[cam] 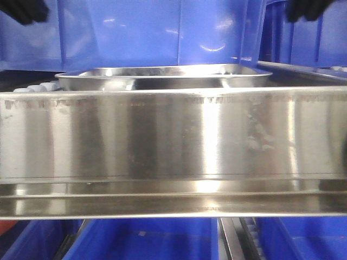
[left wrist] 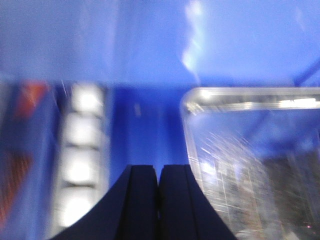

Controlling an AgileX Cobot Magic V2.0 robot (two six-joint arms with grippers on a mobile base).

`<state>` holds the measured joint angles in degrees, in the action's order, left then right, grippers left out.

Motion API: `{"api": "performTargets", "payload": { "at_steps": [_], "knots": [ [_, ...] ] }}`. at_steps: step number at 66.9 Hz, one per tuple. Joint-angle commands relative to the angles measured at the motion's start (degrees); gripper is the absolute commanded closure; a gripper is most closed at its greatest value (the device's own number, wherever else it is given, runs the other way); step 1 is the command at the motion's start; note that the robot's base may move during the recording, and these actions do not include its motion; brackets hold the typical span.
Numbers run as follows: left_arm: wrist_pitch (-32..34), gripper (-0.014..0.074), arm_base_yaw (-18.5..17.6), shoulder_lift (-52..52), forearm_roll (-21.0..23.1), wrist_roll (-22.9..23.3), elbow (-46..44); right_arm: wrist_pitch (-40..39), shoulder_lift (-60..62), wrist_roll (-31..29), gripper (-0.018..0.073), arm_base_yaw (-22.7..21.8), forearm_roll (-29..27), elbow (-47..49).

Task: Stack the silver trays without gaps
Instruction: 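Lower both grippers onto opposite rims of the small silver tray and close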

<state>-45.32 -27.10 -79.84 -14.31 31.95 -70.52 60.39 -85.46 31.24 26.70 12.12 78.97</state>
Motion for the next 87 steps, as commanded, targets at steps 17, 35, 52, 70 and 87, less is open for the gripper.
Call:
{"api": "performTargets", "payload": {
  "at_steps": [17, 35, 52, 70, 87],
  "knots": [
    [-3.1, 0.0613, -1.4, -8.3, 2.9, 0.8, -4.9, 0.4, -5.9, 0.2, 0.0555, 0.3, -3.4, 3.7],
    [-3.1, 0.0613, -1.4, -9.4, 5.0, 0.8, -4.9, -1.1, -7.9, -0.6, 0.0554, 0.3, -3.5, 3.7],
    [-3.2, 0.0542, -1.4, -9.5, 5.0, 0.8, -4.9, -1.0, -8.8, -1.0, 0.0374, 0.3, -4.2, 3.7],
    [-2.9, 0.0353, -1.4, -9.5, 5.0, 0.8, -4.9, -1.8, -9.7, -1.0, 0.0379, 0.3, -6.3, 3.7],
    [-2.8, 0.0354, -1.4, -12.2, 5.1, 0.8, -4.9, -2.0, -11.6, -1.0, 0.0379, 0.3, -7.4, 3.7]
  ]
}}
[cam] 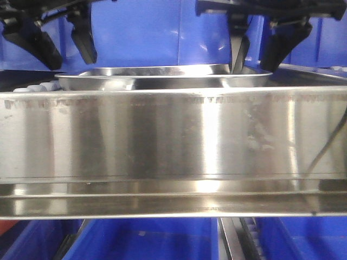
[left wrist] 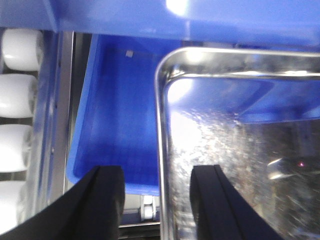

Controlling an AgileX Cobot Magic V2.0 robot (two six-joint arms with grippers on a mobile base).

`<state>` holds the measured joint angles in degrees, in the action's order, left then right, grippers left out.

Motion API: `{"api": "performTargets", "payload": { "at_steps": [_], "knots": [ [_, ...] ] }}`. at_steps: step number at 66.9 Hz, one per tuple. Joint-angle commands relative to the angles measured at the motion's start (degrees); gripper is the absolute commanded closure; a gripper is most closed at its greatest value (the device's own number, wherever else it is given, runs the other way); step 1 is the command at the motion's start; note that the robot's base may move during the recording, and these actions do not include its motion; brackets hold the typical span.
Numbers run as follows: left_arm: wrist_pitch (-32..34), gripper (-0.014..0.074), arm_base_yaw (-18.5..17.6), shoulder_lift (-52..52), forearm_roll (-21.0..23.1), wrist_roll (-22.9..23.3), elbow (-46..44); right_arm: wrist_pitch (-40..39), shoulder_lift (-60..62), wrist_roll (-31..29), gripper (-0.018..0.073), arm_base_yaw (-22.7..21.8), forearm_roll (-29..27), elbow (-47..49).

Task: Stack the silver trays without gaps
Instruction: 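Lower both grippers onto opposite rims of the small silver tray and close, then lift the silver tray with both grippers and pull it off the shelf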

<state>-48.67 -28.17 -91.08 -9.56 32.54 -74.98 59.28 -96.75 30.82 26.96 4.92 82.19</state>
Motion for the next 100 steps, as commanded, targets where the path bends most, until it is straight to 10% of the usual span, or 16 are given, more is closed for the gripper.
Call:
{"api": "performTargets", "payload": {
  "at_steps": [1, 49, 62, 100],
  "knots": [
    [0.5, 0.0354, -0.3, -1.3, 0.3, 0.2, -0.4, -1.0, -0.4, -0.5, 0.0379, 0.1, -0.2, 0.5],
    [0.4, 0.0437, -0.3, -4.1, 0.2, 0.2, -0.4, -1.3, -2.1, -0.5, 0.0379, 0.1, -0.9, 0.5],
    [0.3, 0.0630, -0.3, -4.1, 0.2, 0.2, -0.4, -1.7, -2.1, -0.5, 0.0518, 0.1, -0.9, 0.5],
    [-5.7, 0.0613, -4.0, 4.1, -0.7, 1.2, -7.0, -2.2, 8.8, 2.5, 0.0571, 0.2, 1.5, 3.4]
  ]
}}
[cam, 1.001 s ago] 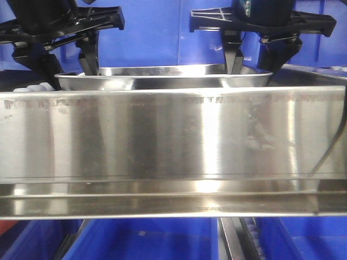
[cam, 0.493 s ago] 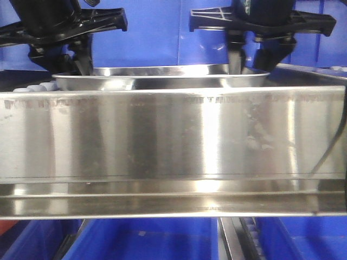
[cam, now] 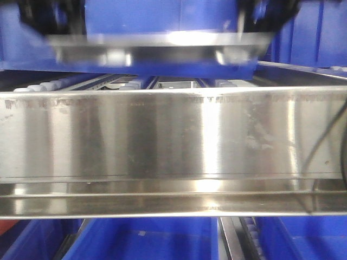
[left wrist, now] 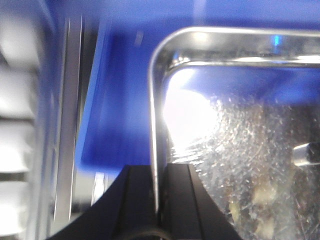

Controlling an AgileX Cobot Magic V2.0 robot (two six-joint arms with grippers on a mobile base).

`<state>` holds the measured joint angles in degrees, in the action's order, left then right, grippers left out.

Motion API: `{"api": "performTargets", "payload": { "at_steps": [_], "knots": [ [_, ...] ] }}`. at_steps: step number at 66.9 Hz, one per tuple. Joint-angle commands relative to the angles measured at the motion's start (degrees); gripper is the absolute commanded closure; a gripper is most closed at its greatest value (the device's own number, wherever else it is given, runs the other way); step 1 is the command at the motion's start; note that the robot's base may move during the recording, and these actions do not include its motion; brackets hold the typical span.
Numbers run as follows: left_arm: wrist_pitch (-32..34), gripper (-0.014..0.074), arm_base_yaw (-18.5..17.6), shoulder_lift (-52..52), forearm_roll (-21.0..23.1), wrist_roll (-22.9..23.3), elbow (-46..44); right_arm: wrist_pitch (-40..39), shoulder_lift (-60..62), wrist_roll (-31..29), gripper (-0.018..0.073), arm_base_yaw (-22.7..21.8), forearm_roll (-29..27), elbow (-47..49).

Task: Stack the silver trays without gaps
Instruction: 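Lift the silver tray with both grippers and pull it off the shelf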

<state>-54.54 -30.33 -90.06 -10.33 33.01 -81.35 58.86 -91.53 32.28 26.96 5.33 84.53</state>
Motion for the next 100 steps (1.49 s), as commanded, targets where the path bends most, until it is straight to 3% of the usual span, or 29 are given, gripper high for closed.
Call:
{"api": "performTargets", "payload": {
  "at_steps": [1, 9, 12, 16, 31, 44, 54, 65, 90, 100],
  "knots": [
    [0.1, 0.0613, -2.2, 3.5, -0.4, 1.2, -0.7, -2.0, 4.1, 1.6, 0.0571, 0.2, 1.6, 0.9],
    [-0.1, 0.0613, -7.1, 7.6, -10.1, 10.0, 0.4, -2.4, 9.3, 7.1, 0.0571, 3.1, 9.8, -1.5],
    [-0.5, 0.0613, -9.2, 8.9, -15.3, 14.0, 1.4, -2.5, 11.1, 9.2, 0.0571, 4.2, 11.4, -3.0],
    [-0.9, 0.0613, -11.9, 10.5, -18.9, 18.3, 2.7, -3.4, 13.4, 10.9, 0.0571, 6.1, 12.5, -5.2],
    [-2.0, 0.0613, -20.3, 16.4, -25.5, 27.3, 8.5, -4.3, 21.0, 23.7, 0.0571, 14.7, 23.3, -14.2],
    [-3.5, 0.0613, -27.4, 22.7, -32.6, 37.6, 16.4, 0.2, 25.4, 32.7, 0.0571, 24.1, 31.1, -19.2],
    [-7.7, 0.0613, -31.9, 25.3, -34.0, 40.1, 19.9, 3.9, 25.8, 37.1, 0.0571, 31.7, 34.8, -22.1],
    [-9.0, 0.0613, -34.1, 25.3, -34.1, 40.1, 20.1, 6.1, 25.8, 43.0, 0.0574, 37.8, 38.7, -23.9],
    [-8.6, 0.0613, -34.4, 25.3, -33.1, 40.1, 20.1, 6.9, 25.8, 45.4, 0.0574, 38.2, 38.7, -23.9],
    [-8.8, 0.0613, -34.4, 25.3, -32.1, 38.0, 20.1, 6.9, 25.8, 45.7, 0.0574, 38.2, 38.7, -23.9]
  ]
}}
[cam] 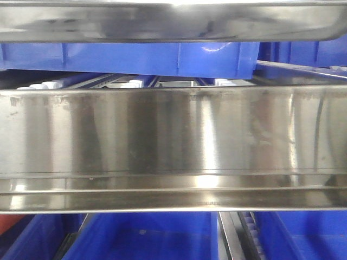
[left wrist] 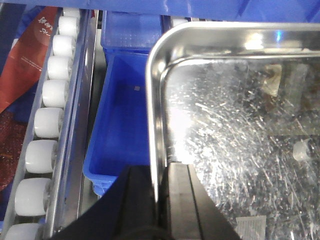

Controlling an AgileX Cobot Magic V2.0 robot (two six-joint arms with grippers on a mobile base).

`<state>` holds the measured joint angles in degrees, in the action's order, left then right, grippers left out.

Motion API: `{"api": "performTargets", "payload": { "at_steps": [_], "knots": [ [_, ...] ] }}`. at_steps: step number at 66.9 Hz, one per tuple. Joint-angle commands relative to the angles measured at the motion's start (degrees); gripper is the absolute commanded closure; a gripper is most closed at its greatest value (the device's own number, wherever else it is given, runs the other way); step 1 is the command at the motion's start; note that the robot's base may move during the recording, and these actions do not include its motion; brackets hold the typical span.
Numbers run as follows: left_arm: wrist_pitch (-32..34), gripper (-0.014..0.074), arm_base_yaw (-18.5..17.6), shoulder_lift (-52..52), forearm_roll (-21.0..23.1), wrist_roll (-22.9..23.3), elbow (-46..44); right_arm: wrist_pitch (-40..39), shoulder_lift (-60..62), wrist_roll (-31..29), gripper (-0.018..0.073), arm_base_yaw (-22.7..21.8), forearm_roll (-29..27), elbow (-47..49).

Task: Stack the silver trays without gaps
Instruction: 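Lift the silver tray with both grippers and pull it off the shelf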

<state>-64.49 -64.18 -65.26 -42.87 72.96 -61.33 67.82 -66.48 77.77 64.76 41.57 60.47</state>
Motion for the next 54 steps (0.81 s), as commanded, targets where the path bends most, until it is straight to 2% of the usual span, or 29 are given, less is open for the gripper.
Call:
{"api": "performTargets", "payload": {
  "at_steps": [1, 33, 54],
  "knots": [
    [1.1, 0.0613, -0.6, 0.5, 0.5, -2.0, 0.1, -2.0, 0.8, 0.2, 0.0574, 0.4, 2.4, 0.1],
    [1.1, 0.0613, -0.6, 0.5, 0.5, -2.0, 0.1, -2.7, 0.8, 0.2, 0.0574, 0.4, 2.4, 0.1],
    [1.2, 0.0613, -0.6, 0.4, -2.8, -1.9, 0.1, -2.8, 0.8, 0.2, 0.0574, 0.4, 2.4, 0.1]
  ]
}}
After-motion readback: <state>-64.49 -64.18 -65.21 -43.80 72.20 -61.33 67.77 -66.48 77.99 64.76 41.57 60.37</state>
